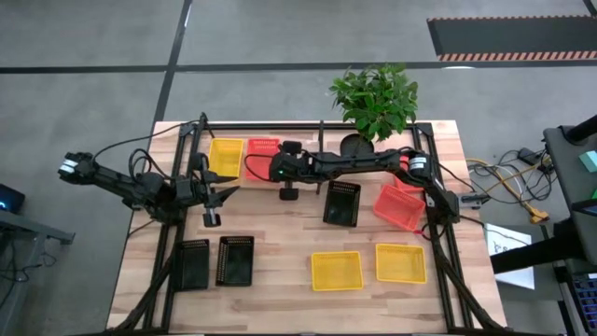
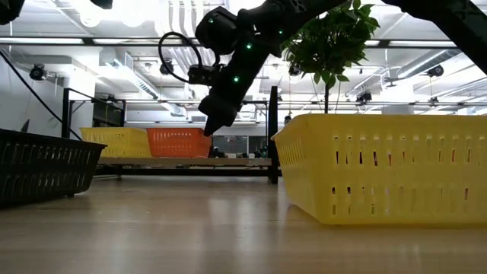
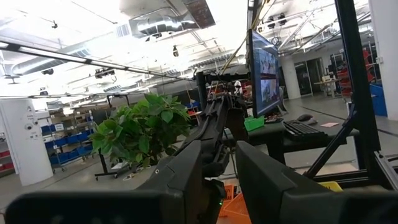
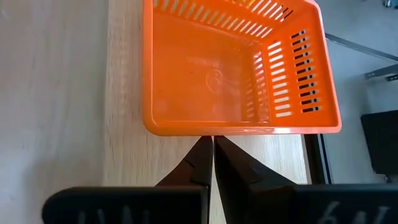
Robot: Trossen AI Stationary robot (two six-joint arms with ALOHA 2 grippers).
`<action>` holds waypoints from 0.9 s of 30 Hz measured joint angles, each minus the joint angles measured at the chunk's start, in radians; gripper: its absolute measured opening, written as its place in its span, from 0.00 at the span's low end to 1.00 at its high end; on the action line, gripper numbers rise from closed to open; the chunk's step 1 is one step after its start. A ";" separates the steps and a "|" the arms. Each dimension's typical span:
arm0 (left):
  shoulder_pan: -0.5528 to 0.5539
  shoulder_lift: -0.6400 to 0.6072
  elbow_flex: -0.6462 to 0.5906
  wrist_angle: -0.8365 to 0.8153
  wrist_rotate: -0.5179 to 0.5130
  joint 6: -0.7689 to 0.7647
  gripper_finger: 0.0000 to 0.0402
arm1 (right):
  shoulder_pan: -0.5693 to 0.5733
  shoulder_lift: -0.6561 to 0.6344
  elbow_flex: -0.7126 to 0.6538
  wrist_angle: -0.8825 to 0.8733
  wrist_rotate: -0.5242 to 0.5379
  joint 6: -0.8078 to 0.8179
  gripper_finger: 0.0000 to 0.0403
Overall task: Stack baskets on shelf by color
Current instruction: Put the left orange basket on the shelf
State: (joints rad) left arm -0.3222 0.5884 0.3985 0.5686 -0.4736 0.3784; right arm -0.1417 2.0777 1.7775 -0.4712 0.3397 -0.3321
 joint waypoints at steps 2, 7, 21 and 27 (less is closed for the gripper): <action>0.000 0.000 0.000 0.000 0.000 0.000 0.21 | 0.000 0.000 0.000 0.003 0.000 0.000 0.02; 0.000 0.000 0.000 0.000 0.000 0.000 0.21 | 0.005 -0.006 0.002 -0.009 0.014 -0.004 0.02; 0.002 0.163 0.057 0.000 -0.007 -0.061 0.21 | 0.216 -0.278 -0.112 -0.336 0.113 0.149 0.02; 0.012 0.276 0.152 -0.124 -0.008 -0.137 0.21 | 0.374 -0.486 -0.339 -0.294 0.133 0.321 0.02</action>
State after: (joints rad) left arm -0.3098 0.8642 0.5508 0.4448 -0.4817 0.2416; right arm 0.2327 1.5913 1.4388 -0.7656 0.4723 -0.0107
